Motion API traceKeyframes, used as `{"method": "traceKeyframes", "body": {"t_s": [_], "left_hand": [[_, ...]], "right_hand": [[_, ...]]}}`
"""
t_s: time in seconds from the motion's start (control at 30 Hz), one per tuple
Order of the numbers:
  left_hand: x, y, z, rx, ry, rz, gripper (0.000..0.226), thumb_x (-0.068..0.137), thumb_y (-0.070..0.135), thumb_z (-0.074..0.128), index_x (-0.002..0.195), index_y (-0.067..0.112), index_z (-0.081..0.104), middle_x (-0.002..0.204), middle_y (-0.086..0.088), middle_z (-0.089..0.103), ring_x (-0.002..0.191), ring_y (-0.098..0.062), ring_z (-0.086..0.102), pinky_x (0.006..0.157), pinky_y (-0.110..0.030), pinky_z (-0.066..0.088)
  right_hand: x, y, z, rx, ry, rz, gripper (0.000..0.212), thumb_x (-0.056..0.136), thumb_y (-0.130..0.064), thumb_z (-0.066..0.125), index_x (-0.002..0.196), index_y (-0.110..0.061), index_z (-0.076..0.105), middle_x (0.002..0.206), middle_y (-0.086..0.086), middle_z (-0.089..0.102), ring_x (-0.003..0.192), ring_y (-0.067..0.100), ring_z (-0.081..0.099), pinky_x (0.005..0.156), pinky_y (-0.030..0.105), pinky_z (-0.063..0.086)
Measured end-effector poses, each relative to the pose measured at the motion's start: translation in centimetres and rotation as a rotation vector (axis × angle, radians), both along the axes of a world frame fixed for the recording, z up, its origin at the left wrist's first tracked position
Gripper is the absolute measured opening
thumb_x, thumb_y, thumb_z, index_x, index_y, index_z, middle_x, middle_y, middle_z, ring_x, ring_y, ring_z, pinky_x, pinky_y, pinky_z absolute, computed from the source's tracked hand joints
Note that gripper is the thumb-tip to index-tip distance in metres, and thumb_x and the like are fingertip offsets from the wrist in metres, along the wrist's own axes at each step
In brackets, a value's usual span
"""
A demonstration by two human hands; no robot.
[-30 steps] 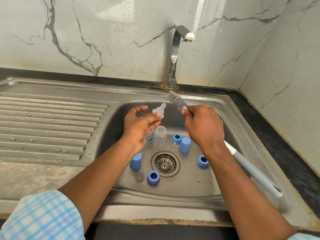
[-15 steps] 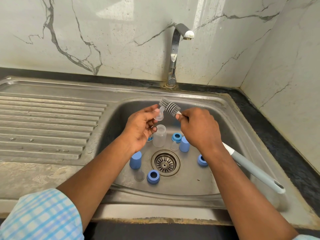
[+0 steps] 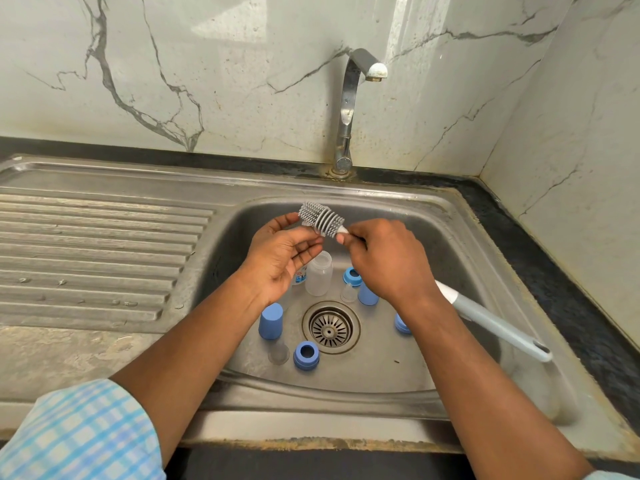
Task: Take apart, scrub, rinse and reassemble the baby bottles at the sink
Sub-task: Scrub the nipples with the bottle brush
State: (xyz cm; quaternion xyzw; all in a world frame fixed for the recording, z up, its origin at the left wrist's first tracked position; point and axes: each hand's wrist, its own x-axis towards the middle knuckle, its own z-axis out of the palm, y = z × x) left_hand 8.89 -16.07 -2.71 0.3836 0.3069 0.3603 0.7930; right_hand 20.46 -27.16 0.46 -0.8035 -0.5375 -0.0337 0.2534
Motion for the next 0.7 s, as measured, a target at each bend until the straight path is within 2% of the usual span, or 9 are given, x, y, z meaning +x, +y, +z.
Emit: {"method": "traceKeyframes", "body": {"t_s": [0.1, 0.2, 0.33, 0.43, 0.5, 0.57, 0.63, 0.7], "left_hand": [[0.4, -0.4, 0.4, 0.036, -0.015, 0.021, 0.032, 0.084, -0.009, 0.068, 0.103, 0.013, 0.056, 0.084, -0.010, 0.073, 0.073, -0.016, 0.073, 0.066, -0.025, 0.059], [0.5, -0.5, 0.3, 0.055, 0.014, 0.057, 0.030, 0.083, -0.010, 0.069, 0.098, 0.013, 0.055, 0.088, -0.013, 0.072, 0.072, -0.018, 0.073, 0.067, -0.026, 0.060], [0.1, -0.2, -0.1, 0.057, 0.062, 0.148, 0.033, 0.082, -0.010, 0.070, 0.105, 0.010, 0.057, 0.101, -0.020, 0.071, 0.076, -0.019, 0.074, 0.069, -0.027, 0.061], [0.1, -0.2, -0.2, 0.128, 0.073, 0.139, 0.040, 0.079, -0.011, 0.073, 0.111, 0.008, 0.058, 0.101, -0.017, 0.070, 0.081, -0.021, 0.074, 0.070, -0.027, 0.060], [0.3, -0.5, -0.1, 0.182, 0.072, 0.114, 0.039, 0.078, -0.012, 0.073, 0.106, 0.010, 0.057, 0.088, -0.012, 0.069, 0.079, -0.020, 0.074, 0.070, -0.028, 0.060], [0.5, -0.8, 0.1, 0.222, 0.074, 0.103, 0.038, 0.078, -0.012, 0.073, 0.101, 0.012, 0.056, 0.075, -0.005, 0.068, 0.077, -0.021, 0.073, 0.073, -0.031, 0.061], [0.6, -0.9, 0.0, 0.225, 0.079, 0.108, 0.038, 0.078, -0.012, 0.074, 0.102, 0.012, 0.057, 0.078, -0.006, 0.070, 0.081, -0.023, 0.074, 0.076, -0.033, 0.062], [0.6, -0.7, -0.3, 0.197, 0.082, 0.113, 0.041, 0.078, -0.011, 0.074, 0.109, 0.012, 0.059, 0.091, -0.011, 0.072, 0.087, -0.024, 0.074, 0.077, -0.033, 0.061]], "right_hand": [[0.2, 0.1, 0.4, 0.011, -0.084, -0.135, 0.028, 0.101, -0.040, 0.049, 0.102, -0.024, 0.072, 0.077, 0.000, 0.063, 0.064, 0.019, 0.050, 0.060, 0.030, 0.038], [-0.3, 0.3, 0.4, 0.001, -0.135, -0.181, 0.031, 0.102, -0.040, 0.046, 0.100, -0.020, 0.069, 0.084, 0.003, 0.065, 0.070, 0.024, 0.053, 0.064, 0.034, 0.042], [-0.1, -0.1, 0.7, 0.050, -0.046, -0.085, 0.028, 0.101, -0.038, 0.050, 0.084, -0.021, 0.064, 0.064, -0.004, 0.049, 0.061, 0.021, 0.048, 0.059, 0.030, 0.033], [-0.3, -0.3, 0.3, -0.058, 0.012, 0.042, 0.027, 0.100, -0.039, 0.053, 0.078, -0.027, 0.062, 0.058, -0.007, 0.045, 0.053, 0.013, 0.042, 0.056, 0.029, 0.031], [0.2, -0.1, 0.1, -0.053, 0.007, -0.016, 0.026, 0.100, -0.040, 0.052, 0.088, -0.025, 0.070, 0.063, -0.006, 0.053, 0.057, 0.015, 0.047, 0.058, 0.030, 0.035], [0.9, 0.2, 0.2, -0.017, -0.058, -0.148, 0.028, 0.100, -0.039, 0.050, 0.100, -0.022, 0.072, 0.078, 0.002, 0.064, 0.069, 0.024, 0.058, 0.061, 0.033, 0.042], [1.8, 0.2, 0.2, 0.013, -0.094, -0.249, 0.029, 0.100, -0.039, 0.049, 0.100, -0.019, 0.071, 0.085, 0.008, 0.067, 0.077, 0.031, 0.061, 0.064, 0.035, 0.043], [2.3, -0.1, 0.1, 0.016, -0.073, -0.253, 0.029, 0.100, -0.039, 0.050, 0.099, -0.019, 0.071, 0.083, 0.007, 0.066, 0.076, 0.031, 0.061, 0.064, 0.036, 0.044]]}}
